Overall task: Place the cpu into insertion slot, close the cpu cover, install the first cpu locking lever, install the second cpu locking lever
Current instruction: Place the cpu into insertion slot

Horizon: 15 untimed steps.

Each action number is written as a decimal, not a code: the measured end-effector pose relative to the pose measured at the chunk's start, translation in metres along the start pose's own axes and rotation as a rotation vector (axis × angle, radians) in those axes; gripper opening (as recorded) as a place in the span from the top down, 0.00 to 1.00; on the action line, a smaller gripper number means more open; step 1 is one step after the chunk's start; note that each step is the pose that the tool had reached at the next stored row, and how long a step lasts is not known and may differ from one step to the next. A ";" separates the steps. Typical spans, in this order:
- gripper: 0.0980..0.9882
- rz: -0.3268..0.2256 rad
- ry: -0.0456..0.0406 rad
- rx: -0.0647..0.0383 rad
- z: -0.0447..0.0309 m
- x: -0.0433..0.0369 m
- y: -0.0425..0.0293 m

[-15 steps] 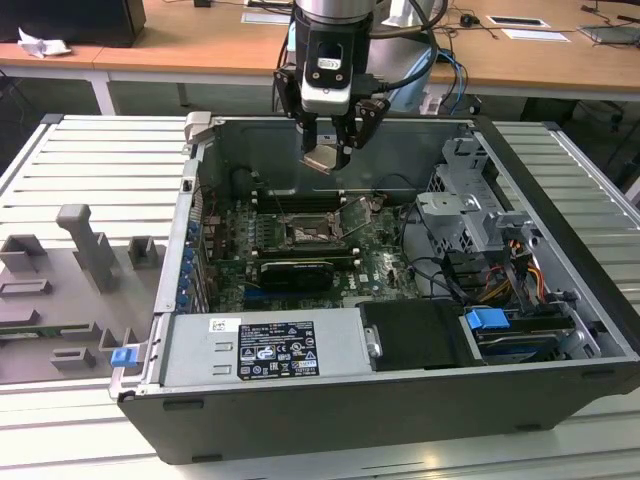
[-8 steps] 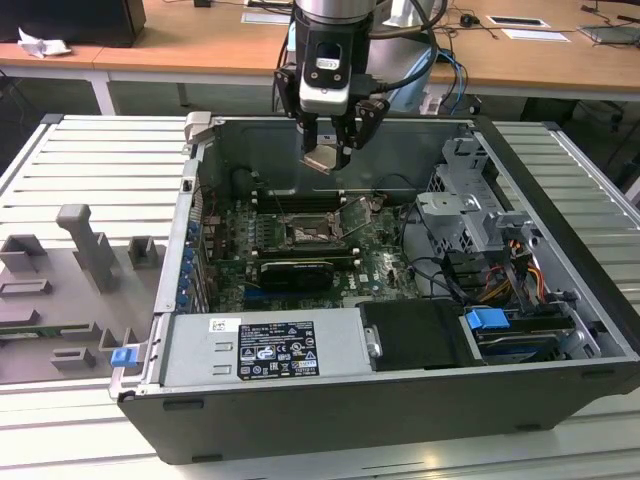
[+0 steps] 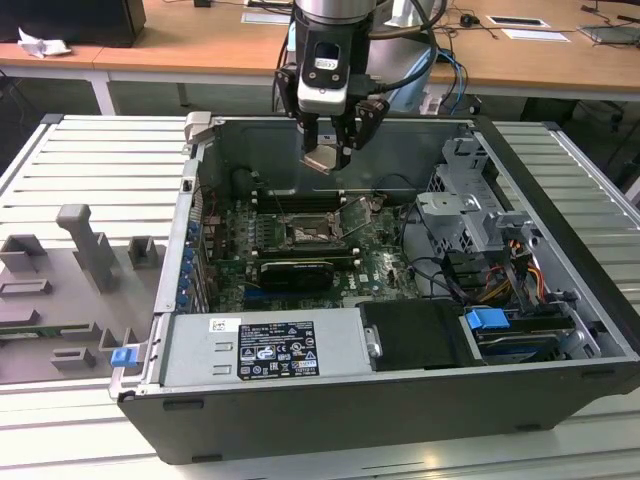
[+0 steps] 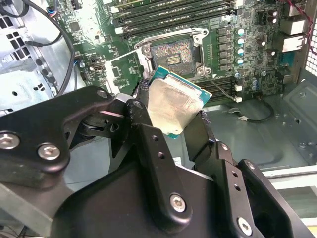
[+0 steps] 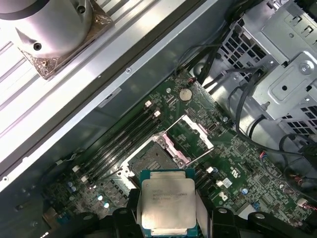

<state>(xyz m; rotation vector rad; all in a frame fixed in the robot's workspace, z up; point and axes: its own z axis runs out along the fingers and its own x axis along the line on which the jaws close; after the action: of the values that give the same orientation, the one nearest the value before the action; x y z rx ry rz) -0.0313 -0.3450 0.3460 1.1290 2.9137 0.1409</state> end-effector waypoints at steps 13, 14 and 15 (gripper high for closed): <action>0.52 0.239 -0.0213 -0.005 0.0017 0.0000 -0.0002; 0.52 0.252 -0.0224 -0.005 0.0019 0.0000 -0.0002; 0.52 0.269 -0.0240 -0.005 0.0020 0.0000 -0.0002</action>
<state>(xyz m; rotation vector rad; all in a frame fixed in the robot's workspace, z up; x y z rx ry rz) -0.0313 -0.3450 0.3440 1.5050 2.7249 0.1362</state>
